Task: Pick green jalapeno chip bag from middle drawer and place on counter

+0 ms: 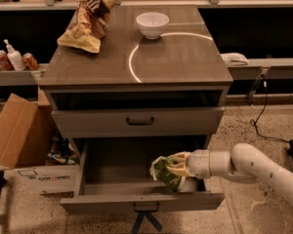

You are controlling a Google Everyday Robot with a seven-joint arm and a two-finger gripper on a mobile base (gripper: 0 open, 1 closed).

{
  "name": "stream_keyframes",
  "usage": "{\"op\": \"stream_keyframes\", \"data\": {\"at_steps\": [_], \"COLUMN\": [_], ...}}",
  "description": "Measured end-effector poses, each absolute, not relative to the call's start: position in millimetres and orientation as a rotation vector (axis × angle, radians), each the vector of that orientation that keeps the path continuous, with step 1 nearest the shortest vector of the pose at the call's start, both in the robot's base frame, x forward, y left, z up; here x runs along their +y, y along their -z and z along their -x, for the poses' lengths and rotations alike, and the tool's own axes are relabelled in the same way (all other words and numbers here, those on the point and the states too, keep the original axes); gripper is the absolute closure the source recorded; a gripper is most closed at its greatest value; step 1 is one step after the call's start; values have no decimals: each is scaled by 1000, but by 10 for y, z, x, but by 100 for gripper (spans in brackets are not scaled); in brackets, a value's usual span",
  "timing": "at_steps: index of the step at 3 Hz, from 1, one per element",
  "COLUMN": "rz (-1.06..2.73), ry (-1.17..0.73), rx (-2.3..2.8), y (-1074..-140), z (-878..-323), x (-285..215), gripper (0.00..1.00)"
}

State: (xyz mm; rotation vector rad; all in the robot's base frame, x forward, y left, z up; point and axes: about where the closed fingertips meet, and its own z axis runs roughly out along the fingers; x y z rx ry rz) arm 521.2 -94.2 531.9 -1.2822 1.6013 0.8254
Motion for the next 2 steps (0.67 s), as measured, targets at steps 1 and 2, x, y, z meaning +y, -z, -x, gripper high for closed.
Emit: {"op": "stream_keyframes", "data": {"at_steps": [1, 2], "rz": [1277, 1289], "ry": [-786, -698], "rx": [1516, 1441], "y": [-5819, -6487], "z": [-5155, -5107], "x": [-1120, -1365], "gripper": [100, 100]}}
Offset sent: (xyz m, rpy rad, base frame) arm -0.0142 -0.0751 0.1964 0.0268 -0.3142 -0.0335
